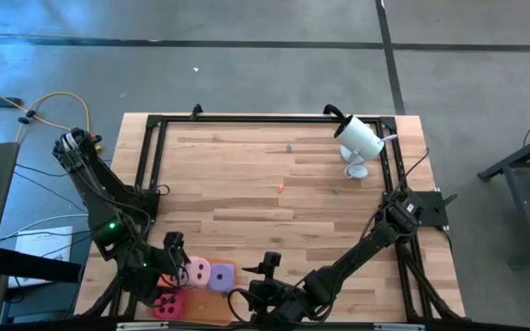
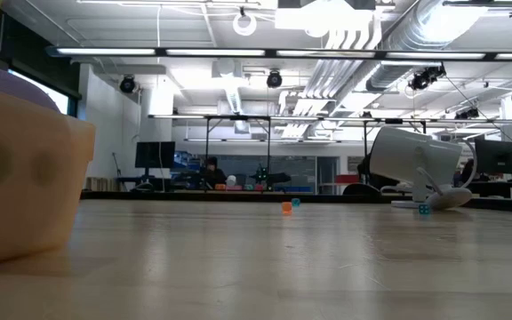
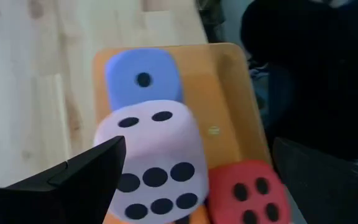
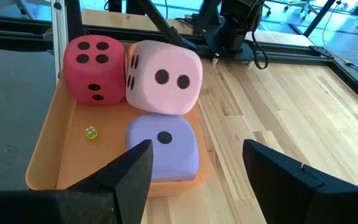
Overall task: Pick & Place Dice
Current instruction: Adjust the large pink dice in the orange bin
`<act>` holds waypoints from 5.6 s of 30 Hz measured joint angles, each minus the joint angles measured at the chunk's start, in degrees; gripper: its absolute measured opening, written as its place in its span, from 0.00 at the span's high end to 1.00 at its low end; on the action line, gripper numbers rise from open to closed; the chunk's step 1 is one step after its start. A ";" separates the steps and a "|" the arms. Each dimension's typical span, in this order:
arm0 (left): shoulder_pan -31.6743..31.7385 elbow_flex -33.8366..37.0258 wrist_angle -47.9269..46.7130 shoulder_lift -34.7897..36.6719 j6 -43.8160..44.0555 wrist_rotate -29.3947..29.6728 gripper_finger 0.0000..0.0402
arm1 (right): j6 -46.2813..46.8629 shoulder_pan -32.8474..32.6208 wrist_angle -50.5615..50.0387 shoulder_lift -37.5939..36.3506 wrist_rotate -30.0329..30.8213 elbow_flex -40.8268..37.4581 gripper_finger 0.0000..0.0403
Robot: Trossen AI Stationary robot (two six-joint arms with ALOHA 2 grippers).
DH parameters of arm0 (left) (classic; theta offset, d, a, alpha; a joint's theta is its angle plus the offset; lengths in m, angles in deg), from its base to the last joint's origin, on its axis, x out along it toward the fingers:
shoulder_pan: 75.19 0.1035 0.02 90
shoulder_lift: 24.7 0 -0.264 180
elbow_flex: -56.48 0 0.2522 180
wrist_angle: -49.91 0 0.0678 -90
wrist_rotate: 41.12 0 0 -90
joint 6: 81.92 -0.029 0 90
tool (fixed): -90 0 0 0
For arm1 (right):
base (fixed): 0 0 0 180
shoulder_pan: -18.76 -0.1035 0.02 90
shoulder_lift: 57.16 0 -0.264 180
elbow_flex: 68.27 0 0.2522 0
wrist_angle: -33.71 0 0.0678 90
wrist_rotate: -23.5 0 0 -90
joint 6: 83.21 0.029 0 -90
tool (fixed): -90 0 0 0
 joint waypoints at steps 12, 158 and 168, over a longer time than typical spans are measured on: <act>-1.60 -0.06 4.32 -5.26 3.14 -2.67 0.01 | 0.02 0.00 -0.04 0.00 0.00 0.00 0.41; 22.09 7.21 19.30 -13.97 -20.90 -7.91 0.01 | 1.66 8.00 -12.00 -1.66 -8.68 -0.07 0.41; 22.16 15.78 32.19 -14.06 -23.43 -8.27 0.01 | 1.71 7.98 -12.02 -1.66 -8.72 -0.07 0.41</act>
